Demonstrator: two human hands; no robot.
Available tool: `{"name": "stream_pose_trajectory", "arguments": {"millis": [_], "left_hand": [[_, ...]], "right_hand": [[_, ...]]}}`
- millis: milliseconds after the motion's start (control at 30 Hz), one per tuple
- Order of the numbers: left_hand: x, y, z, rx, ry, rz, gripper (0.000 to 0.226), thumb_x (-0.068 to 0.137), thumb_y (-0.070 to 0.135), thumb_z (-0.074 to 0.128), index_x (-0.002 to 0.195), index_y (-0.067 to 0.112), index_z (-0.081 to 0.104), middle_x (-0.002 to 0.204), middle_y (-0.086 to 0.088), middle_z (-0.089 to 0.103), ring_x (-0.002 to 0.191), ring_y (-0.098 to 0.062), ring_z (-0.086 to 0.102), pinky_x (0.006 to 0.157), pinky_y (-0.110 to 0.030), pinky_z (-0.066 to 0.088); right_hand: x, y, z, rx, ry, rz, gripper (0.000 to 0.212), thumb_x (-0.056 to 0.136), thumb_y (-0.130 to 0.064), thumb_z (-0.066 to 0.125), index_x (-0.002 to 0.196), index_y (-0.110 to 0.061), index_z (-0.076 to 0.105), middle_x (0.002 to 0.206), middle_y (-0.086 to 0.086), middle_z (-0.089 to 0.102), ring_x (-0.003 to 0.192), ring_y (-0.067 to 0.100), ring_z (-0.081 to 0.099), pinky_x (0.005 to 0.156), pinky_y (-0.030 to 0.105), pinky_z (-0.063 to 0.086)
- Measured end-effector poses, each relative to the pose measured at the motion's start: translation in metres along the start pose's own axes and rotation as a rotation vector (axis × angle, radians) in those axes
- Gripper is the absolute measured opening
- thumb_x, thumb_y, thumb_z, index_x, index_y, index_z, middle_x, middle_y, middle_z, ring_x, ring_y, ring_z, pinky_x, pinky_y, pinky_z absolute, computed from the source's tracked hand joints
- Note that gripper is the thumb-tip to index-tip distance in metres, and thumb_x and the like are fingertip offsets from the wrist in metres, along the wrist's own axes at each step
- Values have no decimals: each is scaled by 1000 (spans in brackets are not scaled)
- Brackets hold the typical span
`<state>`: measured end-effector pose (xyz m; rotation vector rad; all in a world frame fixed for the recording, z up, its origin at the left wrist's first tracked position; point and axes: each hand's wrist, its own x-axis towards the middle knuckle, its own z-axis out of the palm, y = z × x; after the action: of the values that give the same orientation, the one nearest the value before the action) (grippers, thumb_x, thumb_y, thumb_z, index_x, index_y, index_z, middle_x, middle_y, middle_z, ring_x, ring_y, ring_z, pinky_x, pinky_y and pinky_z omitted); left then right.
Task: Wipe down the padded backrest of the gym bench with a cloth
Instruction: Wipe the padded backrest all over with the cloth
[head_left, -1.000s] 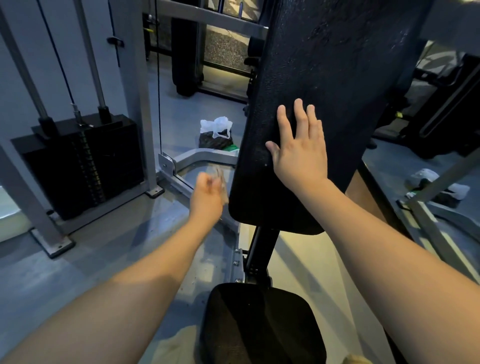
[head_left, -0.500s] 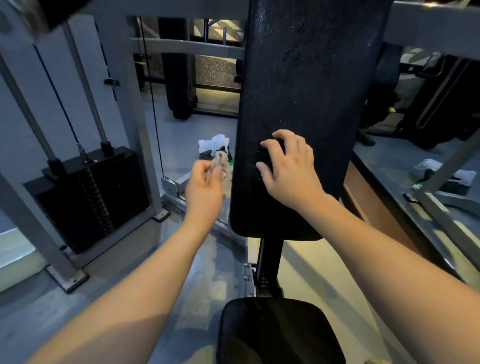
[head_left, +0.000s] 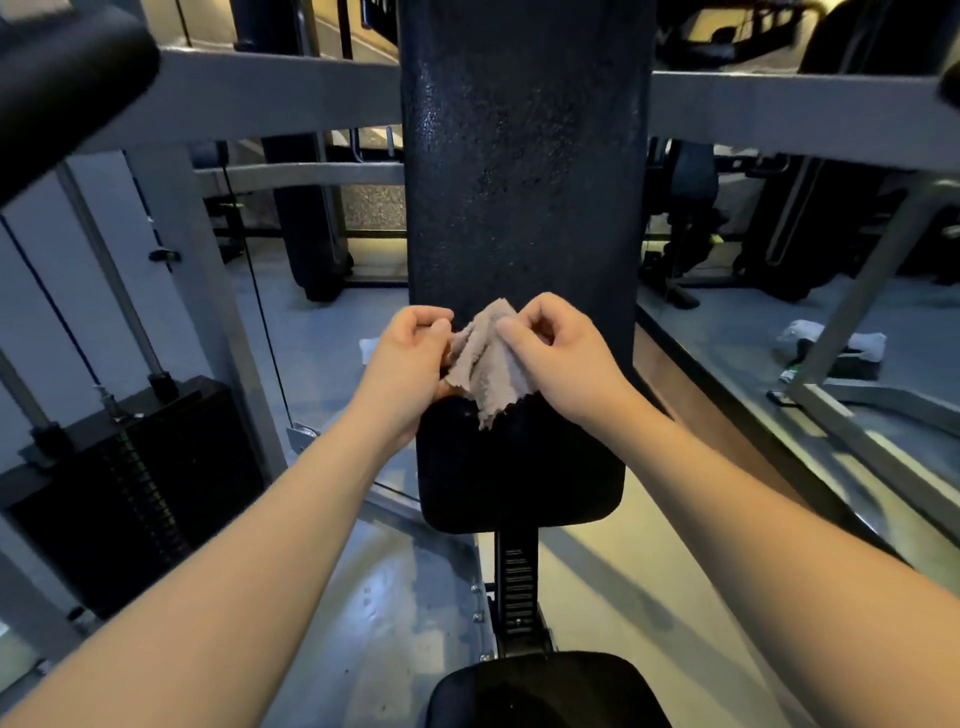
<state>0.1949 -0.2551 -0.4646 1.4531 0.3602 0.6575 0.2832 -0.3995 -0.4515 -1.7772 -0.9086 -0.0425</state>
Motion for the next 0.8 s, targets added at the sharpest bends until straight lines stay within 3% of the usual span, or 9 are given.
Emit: {"name": "stream_pose_trajectory", "arguments": {"millis": [100,200,233,300,367,400,500,600,800], "left_hand": [[19,17,0,205,134,151,13,102,12,47,107,19,57,96,-8,64,87,-20,64,82,-41,59],[34,35,-6,412,234,318,16,97,11,48,107,20,58,97,-4,64,88,-21,59,79,-37,51],[40,39,-7,440,253,348,16,96,11,48,106,19,57,96,-2,62,87,-20,58,78,-36,49],[53,42,-7,487,290,384,16,94,10,46,104,17,56,99,-2,61,93,-22,57,82,-38,48],[66,40,-6,525,343,399,14,92,10,45,102,16,53,105,-4,57,103,-26,54,90,-43,47],[72,37,-5,548,373,395,12,93,11,45,102,16,51,109,-4,53,109,-28,51,95,-43,44],[88,27,1,609,413,355,19,101,22,42,117,13,47,129,-9,43,122,-30,38,102,-38,31],[103,12,8,609,363,344,39,106,35,33,139,14,36,144,-11,35,131,-31,31,109,-43,24],[111,-8,13,625,472,532,49,107,36,32,147,8,37,141,-14,42,130,-31,38,108,-39,27]], "right_hand": [[24,-2,-25,-14,298,21,26,98,-28,61,78,-18,47,70,-9,46,59,0,42,59,21,36],[52,-11,-51,-134,545,-65,21,98,-23,56,83,-15,45,80,-3,50,71,9,46,62,26,31],[62,-12,-56,-218,543,-123,18,99,-21,56,86,-14,45,87,2,51,79,14,47,66,27,30],[78,-6,-56,-452,308,-228,11,102,-21,56,100,-11,52,106,10,51,100,23,47,84,27,35],[88,8,-49,-706,16,-263,28,105,-25,55,127,-8,52,128,14,45,119,32,42,106,38,35],[91,14,-49,-781,-30,-281,34,105,-26,55,134,-9,48,134,15,41,122,36,41,108,44,36],[93,25,-54,-847,116,-440,38,100,-27,63,134,-16,49,133,12,40,113,36,45,94,52,49],[91,41,-51,-857,300,-495,50,93,-31,72,139,-24,51,132,9,45,104,36,49,87,46,49],[120,44,-49,-839,457,-682,30,94,-13,56,124,-11,61,113,17,55,94,35,48,80,46,46]]}}
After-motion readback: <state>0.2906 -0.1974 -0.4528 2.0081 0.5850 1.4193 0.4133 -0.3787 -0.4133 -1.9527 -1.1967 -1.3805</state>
